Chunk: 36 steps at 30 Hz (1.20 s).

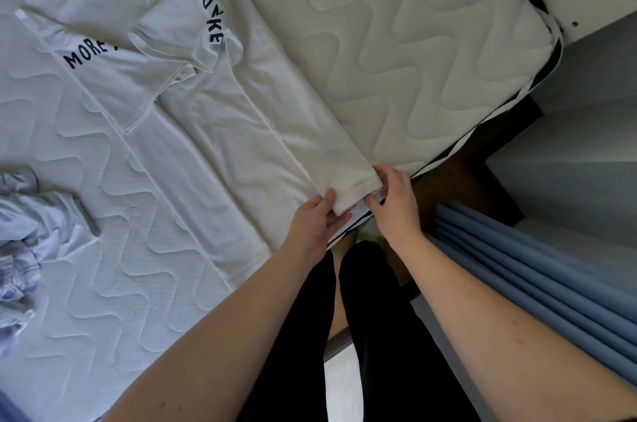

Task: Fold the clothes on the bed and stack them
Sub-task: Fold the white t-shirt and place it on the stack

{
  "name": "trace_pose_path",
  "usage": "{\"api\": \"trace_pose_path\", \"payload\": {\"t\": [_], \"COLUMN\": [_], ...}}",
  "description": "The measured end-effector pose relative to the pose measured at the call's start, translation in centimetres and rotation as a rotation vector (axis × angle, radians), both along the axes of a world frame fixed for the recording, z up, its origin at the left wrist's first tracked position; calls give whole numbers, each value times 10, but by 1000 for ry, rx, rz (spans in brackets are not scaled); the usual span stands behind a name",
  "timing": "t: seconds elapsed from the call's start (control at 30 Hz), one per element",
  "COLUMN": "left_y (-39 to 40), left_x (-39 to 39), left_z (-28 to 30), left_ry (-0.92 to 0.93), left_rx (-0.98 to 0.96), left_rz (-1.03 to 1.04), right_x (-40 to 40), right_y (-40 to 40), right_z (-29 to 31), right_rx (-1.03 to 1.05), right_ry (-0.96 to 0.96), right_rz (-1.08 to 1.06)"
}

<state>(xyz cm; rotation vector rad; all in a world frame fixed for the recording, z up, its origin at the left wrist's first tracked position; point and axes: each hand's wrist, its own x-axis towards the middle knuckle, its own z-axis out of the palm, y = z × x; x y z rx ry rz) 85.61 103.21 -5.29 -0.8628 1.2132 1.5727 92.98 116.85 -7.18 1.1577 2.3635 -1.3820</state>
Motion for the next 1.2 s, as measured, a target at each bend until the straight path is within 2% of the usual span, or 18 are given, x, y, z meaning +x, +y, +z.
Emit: {"api": "trace_pose_path", "payload": {"t": [0.13,0.27,0.4,0.47,0.6,0.73,0.93,1.1,1.2], "left_y": [-2,-2,-3,-3,-8,-6,-7,-17,-29], "left_x": [4,7,12,13,13,9,3,-7,-26], "left_z": [1,2,3,3,-2,-8,-12,-6,-1], "left_ry": [4,48,56,62,177,254,313,418,484], "left_rx": [8,-26,-113,-131,-270,-372,-428,-551,-641], "left_rz": [-8,-41,-63,-88,-274,-426,-613,-888,-854], "right_x": [5,1,-2,-4,-7,-3,4,-5,-16], "right_y": [-2,-2,-5,-9,-12,-10,-6,-13,-16], "right_z": [0,5,7,7,6,5,8,18,26], "right_rx": [35,-12,174,151,56,49,117,253,275], "right_ry": [-22,13,-71,-92,-81,-105,-134,-159,-170], "right_rz": [83,-61,12,-33,-257,-298,-256,-247,-176]}}
